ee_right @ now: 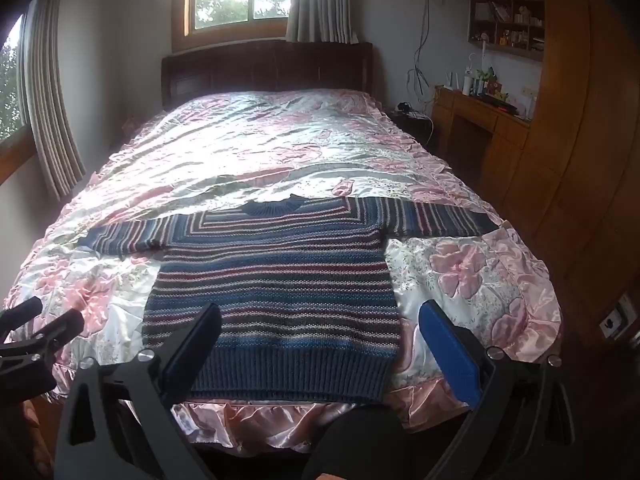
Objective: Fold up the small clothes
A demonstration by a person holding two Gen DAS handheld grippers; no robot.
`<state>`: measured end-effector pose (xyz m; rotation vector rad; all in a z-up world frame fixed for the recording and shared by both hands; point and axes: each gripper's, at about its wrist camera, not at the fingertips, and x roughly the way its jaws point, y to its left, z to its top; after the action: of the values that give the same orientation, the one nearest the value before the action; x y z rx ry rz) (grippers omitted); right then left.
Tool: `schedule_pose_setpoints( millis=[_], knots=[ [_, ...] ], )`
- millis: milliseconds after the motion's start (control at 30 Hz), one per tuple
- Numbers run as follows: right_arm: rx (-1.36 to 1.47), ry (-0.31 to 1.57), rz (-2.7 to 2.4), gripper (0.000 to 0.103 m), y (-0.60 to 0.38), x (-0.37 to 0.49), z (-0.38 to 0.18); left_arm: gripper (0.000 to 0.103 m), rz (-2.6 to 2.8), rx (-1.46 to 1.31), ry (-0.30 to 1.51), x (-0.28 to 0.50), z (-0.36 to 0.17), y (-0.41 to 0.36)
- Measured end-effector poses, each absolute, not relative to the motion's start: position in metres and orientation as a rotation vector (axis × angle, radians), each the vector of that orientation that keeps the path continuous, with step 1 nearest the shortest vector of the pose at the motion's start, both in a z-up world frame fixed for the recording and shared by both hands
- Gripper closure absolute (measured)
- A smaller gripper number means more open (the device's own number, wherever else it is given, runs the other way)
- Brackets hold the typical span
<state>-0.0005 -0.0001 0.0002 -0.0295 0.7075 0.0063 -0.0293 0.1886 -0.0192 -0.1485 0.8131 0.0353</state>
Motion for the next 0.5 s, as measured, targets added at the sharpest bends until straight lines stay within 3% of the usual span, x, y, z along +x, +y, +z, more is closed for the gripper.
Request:
schedule_pose_setpoints(
  millis=[500],
  knots=[
    [-0.036, 0.699, -0.003, 0.004, -0.009, -0.001, 0.021, 0.003, 0.044, -0.146, 0.796, -0.03, -0.016, 0.193]
  ],
)
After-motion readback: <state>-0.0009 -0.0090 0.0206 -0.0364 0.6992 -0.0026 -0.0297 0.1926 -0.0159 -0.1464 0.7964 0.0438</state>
